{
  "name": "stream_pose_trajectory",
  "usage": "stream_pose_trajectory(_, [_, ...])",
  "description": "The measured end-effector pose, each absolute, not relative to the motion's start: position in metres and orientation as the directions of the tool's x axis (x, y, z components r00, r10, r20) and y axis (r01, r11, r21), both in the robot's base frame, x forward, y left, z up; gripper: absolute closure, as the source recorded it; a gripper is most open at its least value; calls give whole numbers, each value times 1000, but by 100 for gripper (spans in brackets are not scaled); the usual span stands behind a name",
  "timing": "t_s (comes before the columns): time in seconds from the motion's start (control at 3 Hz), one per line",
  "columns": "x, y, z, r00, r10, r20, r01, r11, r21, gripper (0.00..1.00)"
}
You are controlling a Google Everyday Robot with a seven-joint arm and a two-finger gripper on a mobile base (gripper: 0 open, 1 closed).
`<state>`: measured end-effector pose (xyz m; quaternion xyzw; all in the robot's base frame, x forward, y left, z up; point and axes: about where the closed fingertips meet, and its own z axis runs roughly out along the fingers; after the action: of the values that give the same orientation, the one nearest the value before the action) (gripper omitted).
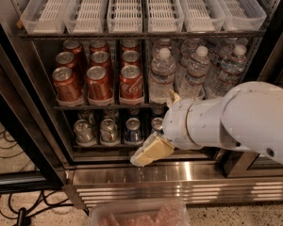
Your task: Pick coke can from middle shelf of fridge
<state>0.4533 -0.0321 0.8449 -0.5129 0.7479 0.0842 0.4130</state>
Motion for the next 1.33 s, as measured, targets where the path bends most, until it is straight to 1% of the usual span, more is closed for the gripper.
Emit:
stream_pose_trajectory(0.33, [453, -32, 845, -133, -698, -704, -837, 460, -298, 0])
stream_pose_trajectory(0.67, [459, -26, 842, -136, -659, -740, -808, 506, -302, 0])
stream_pose_trajectory(1.0, [470, -2, 833, -142, -570, -809, -766, 581, -275, 0])
stream_pose_trajectory(1.33, [488, 19, 835, -148, -469, -871, -697, 674, -245, 0])
